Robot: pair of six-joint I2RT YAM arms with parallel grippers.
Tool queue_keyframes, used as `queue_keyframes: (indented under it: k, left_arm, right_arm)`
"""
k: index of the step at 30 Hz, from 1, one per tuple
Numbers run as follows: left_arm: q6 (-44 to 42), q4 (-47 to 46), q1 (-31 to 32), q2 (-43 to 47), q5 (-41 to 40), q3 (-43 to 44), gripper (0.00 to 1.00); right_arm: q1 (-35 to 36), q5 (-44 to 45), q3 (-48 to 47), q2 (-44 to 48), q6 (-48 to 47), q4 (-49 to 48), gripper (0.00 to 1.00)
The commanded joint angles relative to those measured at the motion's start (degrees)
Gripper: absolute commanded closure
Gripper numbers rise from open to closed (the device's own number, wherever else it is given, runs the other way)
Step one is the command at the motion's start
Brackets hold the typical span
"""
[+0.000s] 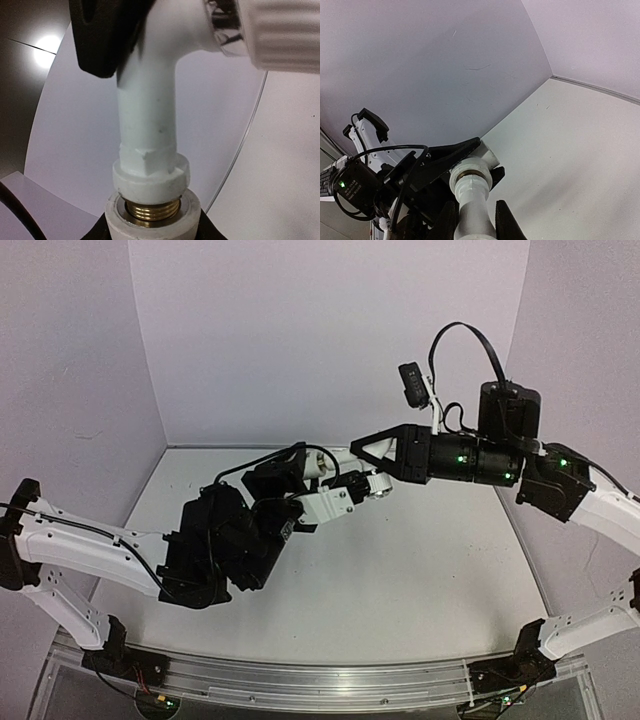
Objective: Install the water faucets
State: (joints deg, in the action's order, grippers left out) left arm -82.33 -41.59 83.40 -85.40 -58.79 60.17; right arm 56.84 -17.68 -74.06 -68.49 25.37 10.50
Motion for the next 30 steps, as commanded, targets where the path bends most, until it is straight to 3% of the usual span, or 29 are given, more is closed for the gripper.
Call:
queue_keyframes:
  k: [1, 8, 15, 22, 26, 30]
  left_arm:
    - [-5.7, -3.4, 3.4, -1.0, 10.6, -0.1, 0.87]
    - [-3.0, 0.2, 3.4, 1.3, 9.7, -1.6, 0.68]
    - [-1.9, 1.2, 3.4, 1.7, 9.2, -2.4, 0.44]
    - [1.8, 4.4, 3.4, 3.0, 8.8, -2.4, 0.35]
    - [8.8, 10.2, 3.4, 5.3, 7.8, -2.6, 0.24]
    - [24.9, 25.5, 3.5, 10.3, 8.9, -0.4, 0.09]
  right_arm:
    - [-0.2, -3.0, -2.8, -2.7, -2.8, -4.0, 1.0]
    - [-0.5, -4.3, -2.6, -0.8, -10.4, -5.7, 1.0]
    - [-0.5, -4.4, -3.7, -0.2, -13.9, -7.4, 1.0]
    - [-0.5, -3.9, -3.9, 0.3, -15.3, -7.9, 1.0]
    - [-0.8, -2.0, -5.0, 0.6, -18.3, -8.0, 1.0]
    - [-0.9, -0.4, -5.6, 1.4, -22.0, -8.0, 1.0]
